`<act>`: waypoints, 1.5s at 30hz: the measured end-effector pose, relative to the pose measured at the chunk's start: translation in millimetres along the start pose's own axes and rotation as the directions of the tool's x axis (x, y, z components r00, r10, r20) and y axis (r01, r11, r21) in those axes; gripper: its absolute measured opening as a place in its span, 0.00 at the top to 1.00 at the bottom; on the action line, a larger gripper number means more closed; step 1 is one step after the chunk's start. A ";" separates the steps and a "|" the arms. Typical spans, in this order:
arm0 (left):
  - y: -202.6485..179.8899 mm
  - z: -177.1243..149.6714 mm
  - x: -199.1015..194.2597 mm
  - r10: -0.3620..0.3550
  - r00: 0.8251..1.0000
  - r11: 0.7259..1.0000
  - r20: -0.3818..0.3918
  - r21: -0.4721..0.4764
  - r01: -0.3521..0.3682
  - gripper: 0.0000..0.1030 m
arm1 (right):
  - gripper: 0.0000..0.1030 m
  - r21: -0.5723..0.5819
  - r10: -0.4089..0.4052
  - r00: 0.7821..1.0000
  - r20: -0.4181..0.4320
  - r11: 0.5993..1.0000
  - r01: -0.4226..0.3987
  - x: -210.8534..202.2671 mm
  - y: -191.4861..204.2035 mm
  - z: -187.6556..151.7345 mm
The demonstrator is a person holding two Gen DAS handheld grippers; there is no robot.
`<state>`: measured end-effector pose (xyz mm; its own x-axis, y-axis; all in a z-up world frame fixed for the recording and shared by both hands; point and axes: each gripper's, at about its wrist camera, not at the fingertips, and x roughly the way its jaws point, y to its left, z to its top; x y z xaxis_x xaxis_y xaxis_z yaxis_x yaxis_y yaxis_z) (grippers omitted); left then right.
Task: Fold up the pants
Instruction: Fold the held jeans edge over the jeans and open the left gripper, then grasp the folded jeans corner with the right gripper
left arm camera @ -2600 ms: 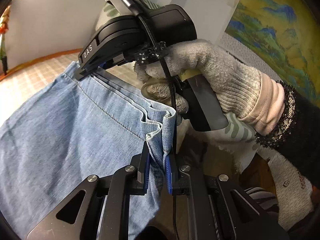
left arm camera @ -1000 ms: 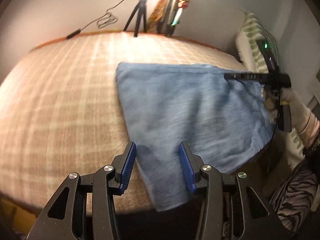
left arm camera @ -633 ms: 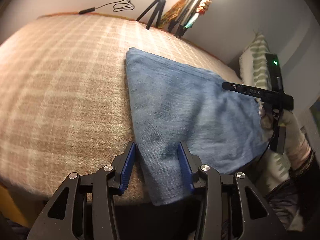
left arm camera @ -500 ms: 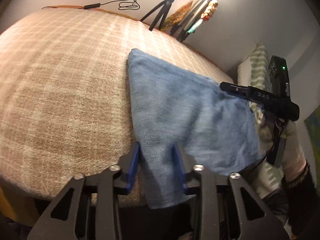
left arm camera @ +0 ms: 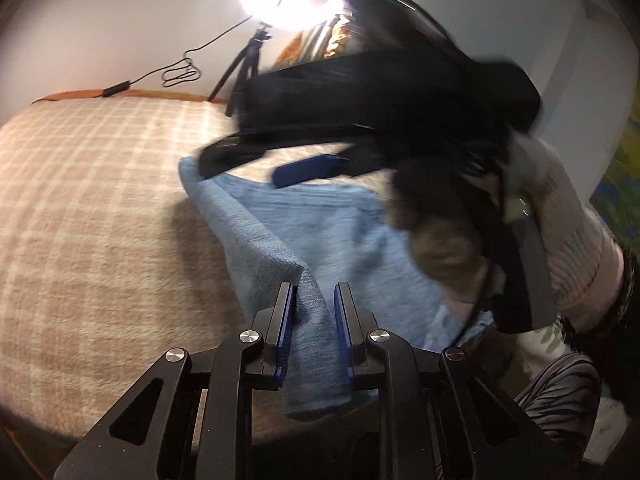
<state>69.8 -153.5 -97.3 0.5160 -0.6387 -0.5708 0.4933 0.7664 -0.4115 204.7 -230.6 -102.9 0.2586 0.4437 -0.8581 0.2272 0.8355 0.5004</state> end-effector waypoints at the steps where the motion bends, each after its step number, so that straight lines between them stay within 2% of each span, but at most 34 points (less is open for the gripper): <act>1: -2.1 0.0 1.2 -0.004 1.000 1.000 0.001 0.003 0.004 0.83 | 0.26 -0.012 -0.005 1.000 -0.023 1.000 0.005 2.8 3.1 1.2; 4: -8.0 -0.8 3.5 -0.014 1.000 1.000 0.001 0.025 0.014 0.83 | 0.27 -0.039 -0.083 0.992 -0.098 0.996 0.079 18.7 10.7 6.9; 5: -9.4 -0.9 3.5 -0.018 1.000 0.999 0.002 0.031 0.018 0.83 | 0.31 -0.046 -0.099 0.988 -0.117 0.994 0.094 21.3 9.9 6.8; 6: -10.2 -1.0 3.5 -0.020 1.000 0.999 0.002 0.035 0.020 0.83 | 0.42 -0.052 -0.119 0.984 -0.132 0.992 0.113 25.0 10.2 6.3; 7: -11.8 -1.3 3.3 -0.022 1.000 0.999 0.003 0.043 0.022 0.83 | 0.48 -0.053 -0.128 0.981 -0.145 0.991 0.121 26.8 8.9 5.5; 9: -15.4 -2.3 2.6 -0.022 1.000 0.998 0.004 0.055 0.022 0.83 | 0.68 -0.051 -0.134 0.976 -0.173 0.991 0.127 31.8 5.2 1.7; 10: -15.4 -2.1 2.1 -0.022 1.000 0.998 0.004 0.060 0.022 0.83 | 0.71 -0.057 -0.142 0.974 -0.175 0.989 0.134 33.5 4.5 0.0; 12: -15.0 -2.2 0.1 -0.035 0.999 0.998 -0.004 0.060 0.036 0.83 | 0.84 -0.076 -0.153 0.977 -0.149 0.987 0.142 31.7 3.9 -5.5; 14: -14.2 -1.2 -5.1 -0.044 0.999 0.996 -0.014 0.071 0.045 0.81 | 0.91 -0.068 -0.148 0.982 -0.118 0.988 0.141 27.1 0.2 -8.2; 16: -11.5 1.2 -12.9 -0.059 0.998 0.996 -0.035 0.071 0.061 0.74 | 0.93 -0.037 -0.125 0.989 -0.078 0.992 0.122 15.8 -7.2 -9.9; 19: -5.2 4.8 -31.6 -0.078 0.996 0.993 -0.046 0.080 0.081 0.72 | 0.94 0.048 -0.064 0.998 0.000 0.997 0.064 -6.8 -28.8 -19.3; 23: 14.3 14.0 -48.1 -0.048 0.998 0.996 -0.030 0.076 0.050 0.72 | 0.95 0.156 -0.009 0.995 0.104 0.988 -0.007 -38.2 -62.3 -36.8; 26: 21.0 21.8 -35.2 0.011 0.999 0.997 -0.041 0.081 -0.008 0.72 | 0.95 0.214 0.006 0.987 0.158 0.976 -0.040 -61.6 -89.8 -48.9; 30: 18.5 28.2 5.1 0.006 0.995 0.996 -0.103 0.090 0.003 0.72 | 0.96 0.257 -0.022 0.982 0.187 0.966 -0.027 -81.6 -115.1 -57.1; 36: -21.9 31.9 53.1 -0.046 0.988 0.983 -0.149 0.171 0.072 0.72 | 0.98 0.257 -0.077 0.974 0.214 0.966 0.019 -120.5 -144.2 -65.5; 39: -49.1 34.3 67.5 -0.076 0.985 0.968 -0.158 0.227 0.111 0.72 | 0.98 0.256 -0.130 0.963 0.236 0.964 0.067 -145.7 -160.3 -73.5; 45: -91.2 41.1 90.6 -0.118 0.977 0.932 -0.177 0.321 0.170 0.72 | 0.98 0.366 -0.225 0.937 0.268 0.923 0.118 -193.4 -218.4 -108.3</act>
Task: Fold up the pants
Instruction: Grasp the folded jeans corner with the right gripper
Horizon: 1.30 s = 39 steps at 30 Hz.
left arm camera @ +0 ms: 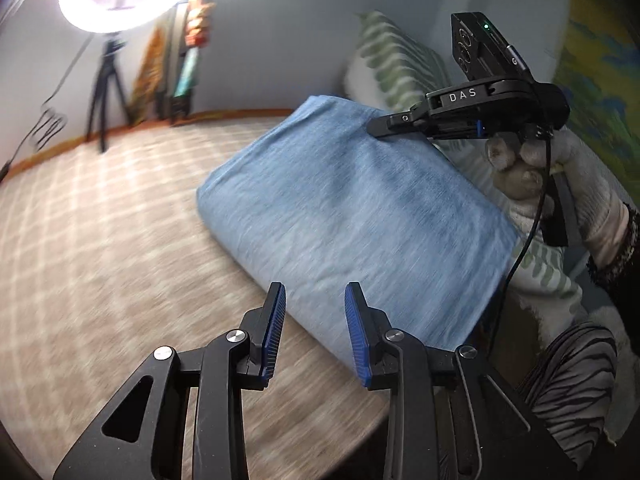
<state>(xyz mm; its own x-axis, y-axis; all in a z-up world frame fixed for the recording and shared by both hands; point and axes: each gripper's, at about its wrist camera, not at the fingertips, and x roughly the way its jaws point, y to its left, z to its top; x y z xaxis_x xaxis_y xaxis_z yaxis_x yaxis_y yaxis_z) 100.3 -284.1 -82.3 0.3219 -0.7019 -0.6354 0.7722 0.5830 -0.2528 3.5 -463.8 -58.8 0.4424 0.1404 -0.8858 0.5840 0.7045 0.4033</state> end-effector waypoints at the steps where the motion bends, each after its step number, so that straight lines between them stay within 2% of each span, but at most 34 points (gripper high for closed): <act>1: -5.1 4.2 7.8 -0.004 1.000 1.000 -0.007 0.021 0.004 0.72 | 0.98 0.020 -0.014 1.000 0.011 1.000 0.014 -6.6 -12.3 -0.8; 6: -29.7 12.5 36.5 -0.038 0.998 0.996 -0.040 0.085 0.041 0.72 | 0.98 0.127 -0.087 0.995 0.045 0.989 0.081 -33.4 -79.4 -7.1; 9: -49.7 15.8 52.8 -0.062 0.997 0.987 -0.054 0.143 0.070 0.72 | 0.98 0.177 -0.106 0.994 0.012 0.979 0.102 -30.6 -110.9 -17.8; 14: -72.0 15.0 77.7 -0.087 0.990 0.973 -0.113 0.205 0.109 0.72 | 0.98 0.220 -0.107 0.994 -0.004 0.970 0.105 -19.6 -140.3 -37.6; 19: -73.0 7.3 96.2 -0.069 0.984 0.967 -0.162 0.233 0.106 0.72 | 0.98 0.219 -0.108 0.994 -0.029 0.969 0.112 -2.9 -151.4 -46.5; 22: -72.5 6.9 98.4 -0.070 0.984 0.967 -0.162 0.232 0.107 0.72 | 0.88 0.191 -0.078 0.997 -0.027 0.978 0.082 -3.7 -152.1 -44.0; 24: -77.4 8.6 101.8 -0.070 0.984 0.966 -0.162 0.235 0.107 0.72 | 0.67 0.191 -0.066 0.998 -0.005 0.979 0.065 -7.5 -155.0 -37.8; 25: -77.9 8.6 101.8 -0.069 0.985 0.965 -0.160 0.239 0.107 0.72 | 0.61 0.193 -0.057 0.998 0.017 0.980 0.053 -9.0 -156.9 -35.0; 27: -83.7 4.9 100.2 -0.067 0.985 0.963 -0.159 0.247 0.105 0.72 | 0.59 0.208 -0.025 0.999 0.047 0.978 0.014 -9.0 -160.5 -25.0; 29: -86.2 3.7 100.6 -0.064 0.985 0.963 -0.161 0.251 0.103 0.72 | 0.57 0.232 -0.029 0.999 0.038 0.973 0.019 0.7 -165.9 -13.6; 32: -88.2 5.3 102.3 -0.057 0.985 0.961 -0.162 0.259 0.098 0.72 | 0.58 0.241 -0.050 0.999 0.018 0.969 0.044 19.3 -167.8 -2.0; 34: -89.7 5.1 102.2 -0.051 0.986 0.960 -0.162 0.264 0.093 0.72 | 0.66 0.228 -0.061 0.998 0.024 0.972 0.054 28.1 -163.5 2.2; 36: -92.5 6.3 103.9 -0.048 0.985 0.961 -0.163 0.260 0.090 0.71 | 0.85 0.204 -0.112 0.993 0.027 0.973 0.104 31.4 -155.2 3.1; 37: -93.1 7.1 103.4 -0.048 0.985 0.963 -0.168 0.254 0.090 0.69 | 0.87 0.181 -0.138 0.990 0.033 0.975 0.130 30.4 -150.2 2.6; 39: -93.5 9.5 101.1 -0.054 0.983 0.966 -0.174 0.240 0.095 0.53 | 0.94 0.141 -0.185 0.981 0.065 0.975 0.174 24.0 -142.0 1.2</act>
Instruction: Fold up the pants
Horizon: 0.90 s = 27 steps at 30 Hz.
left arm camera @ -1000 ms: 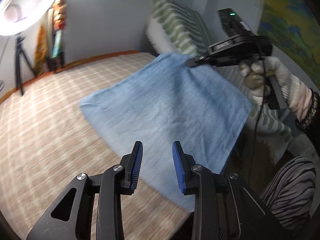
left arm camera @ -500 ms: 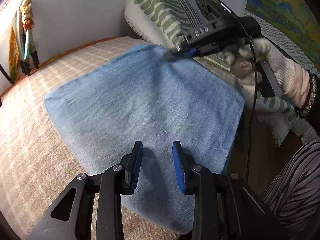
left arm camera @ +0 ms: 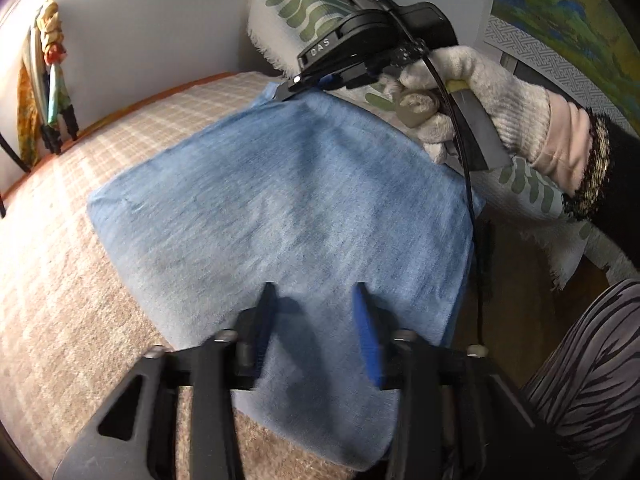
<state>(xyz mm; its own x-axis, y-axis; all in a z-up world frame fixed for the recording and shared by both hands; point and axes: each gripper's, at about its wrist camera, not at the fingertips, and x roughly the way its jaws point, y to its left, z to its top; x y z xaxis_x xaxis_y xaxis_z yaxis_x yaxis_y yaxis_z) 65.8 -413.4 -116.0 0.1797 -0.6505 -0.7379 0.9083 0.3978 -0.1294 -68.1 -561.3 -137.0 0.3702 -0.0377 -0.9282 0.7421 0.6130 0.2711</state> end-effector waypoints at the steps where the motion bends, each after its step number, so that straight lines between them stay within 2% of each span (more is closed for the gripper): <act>1: -1.5 0.9 -1.7 -0.002 1.000 1.000 -0.002 -0.009 0.002 0.52 | 0.95 -0.018 -0.024 1.000 0.014 1.000 0.024 -3.0 1.7 -1.2; 4: -6.5 3.1 0.0 0.016 1.000 1.000 -0.014 -0.020 -0.017 0.51 | 0.95 -0.047 -0.081 0.997 0.004 0.996 0.081 1.8 0.7 -7.1; 10: -9.8 3.7 -3.5 0.036 0.999 0.999 -0.022 -0.027 -0.037 0.51 | 0.95 -0.022 -0.100 0.995 -0.008 0.995 0.100 11.7 -9.2 -13.8; 13: -9.8 3.3 -6.6 0.046 0.999 0.999 -0.023 -0.024 -0.047 0.51 | 0.91 -0.022 -0.116 0.993 -0.007 0.993 0.116 7.5 -8.4 -13.8; 15: -9.1 4.6 -8.8 0.048 0.999 0.999 -0.022 -0.024 -0.048 0.51 | 0.80 -0.021 -0.137 0.991 0.005 0.990 0.137 -2.0 -7.1 -13.6; 16: -10.5 6.2 -9.2 0.048 0.999 0.999 -0.021 -0.024 -0.048 0.51 | 0.77 -0.024 -0.147 0.989 0.012 0.989 0.147 -8.8 -7.0 -14.3; 18: -10.3 4.6 -9.2 0.046 0.999 0.999 -0.017 -0.025 -0.047 0.51 | 0.75 -0.030 -0.145 0.989 0.028 0.989 0.145 -24.3 -6.2 -17.9; 22: -8.2 2.1 -13.3 0.041 0.999 0.999 -0.003 -0.035 -0.041 0.51 | 0.73 -0.078 -0.087 0.995 0.057 0.993 0.092 -60.7 4.4 -38.3; 27: -0.1 -2.6 -22.8 0.039 0.999 0.997 0.010 -0.069 -0.038 0.51 | 0.73 -0.132 -0.056 0.998 0.025 0.990 0.059 -86.7 10.8 -81.7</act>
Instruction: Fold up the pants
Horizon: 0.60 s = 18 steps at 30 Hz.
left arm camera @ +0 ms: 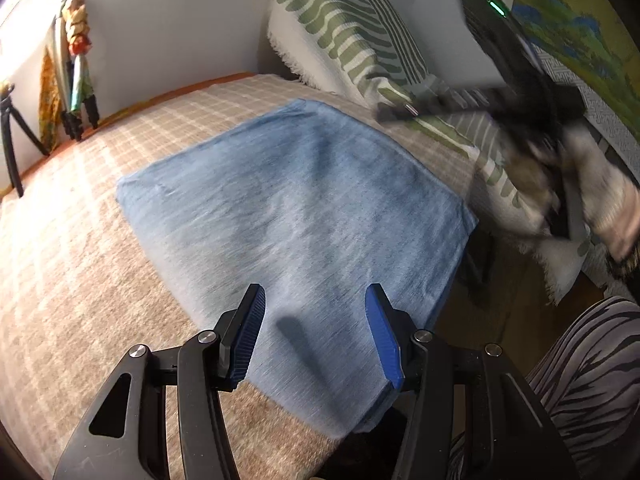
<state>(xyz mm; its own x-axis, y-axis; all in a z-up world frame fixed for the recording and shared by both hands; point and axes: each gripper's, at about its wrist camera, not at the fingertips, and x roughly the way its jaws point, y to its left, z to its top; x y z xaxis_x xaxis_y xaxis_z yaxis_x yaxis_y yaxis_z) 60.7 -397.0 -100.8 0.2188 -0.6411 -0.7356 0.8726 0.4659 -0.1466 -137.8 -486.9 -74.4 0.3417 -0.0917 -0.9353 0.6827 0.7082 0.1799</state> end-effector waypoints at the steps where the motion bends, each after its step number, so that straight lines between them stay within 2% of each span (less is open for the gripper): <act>1: 2.2 -2.3 -2.7 0.005 1.000 1.000 0.002 -0.002 -0.005 0.51 | 0.73 -0.003 0.005 1.000 -0.014 1.000 -0.005 -2.2 0.0 -10.1; 8: 14.5 -12.9 -6.5 0.018 1.000 0.999 -0.023 -0.042 -0.019 0.51 | 0.70 -0.026 -0.022 0.993 -0.120 0.999 0.019 4.5 -7.2 -56.8; 11: 29.5 -14.4 -7.9 0.001 0.999 0.994 -0.034 -0.113 -0.005 0.51 | 0.70 0.008 0.004 0.989 -0.146 1.000 -0.003 10.3 -17.2 -69.8; 13: 41.7 -13.1 -9.0 -0.005 0.999 0.986 -0.040 -0.166 -0.002 0.47 | 0.69 0.019 0.028 0.988 -0.151 1.000 -0.025 10.0 -22.0 -69.9; 16: 56.4 -7.9 -10.5 -0.019 0.999 0.978 -0.034 -0.210 0.012 0.45 | 0.57 0.046 0.078 0.988 -0.136 0.996 -0.072 5.5 -30.7 -61.5; 18: 64.8 -4.7 -10.3 -0.040 0.999 0.969 -0.031 -0.244 0.031 0.45 | 0.30 0.075 0.111 0.988 -0.106 0.992 -0.104 3.5 -38.6 -53.9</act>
<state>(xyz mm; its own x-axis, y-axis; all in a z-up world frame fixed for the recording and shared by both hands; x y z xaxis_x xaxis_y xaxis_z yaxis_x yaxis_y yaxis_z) 112.9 -357.3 -105.8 0.1704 -0.6403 -0.7490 0.7463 0.5802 -0.3262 -197.8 -476.9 -101.0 0.3453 0.0622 -0.9364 0.6903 0.6591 0.2983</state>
